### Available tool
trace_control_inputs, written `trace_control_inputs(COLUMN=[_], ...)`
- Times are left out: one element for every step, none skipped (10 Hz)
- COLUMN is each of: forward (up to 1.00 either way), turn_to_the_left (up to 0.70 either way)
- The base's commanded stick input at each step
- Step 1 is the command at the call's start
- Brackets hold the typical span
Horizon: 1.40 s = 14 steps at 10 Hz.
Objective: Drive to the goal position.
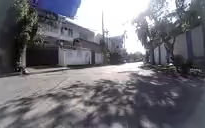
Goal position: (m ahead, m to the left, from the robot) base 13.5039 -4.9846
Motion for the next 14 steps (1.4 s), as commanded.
trace_control_inputs(forward=[0.00,0.00,0.00,0.00,0.00,0.00,0.00,0.00,0.00,0.00,0.00,0.00,0.00,0.00], turn_to_the_left=[-0.05,-0.05,-0.05,-0.05,-0.05,-0.05,-0.05,-0.05,-0.05,-0.05,-0.05,-0.05,-0.05,-0.05])
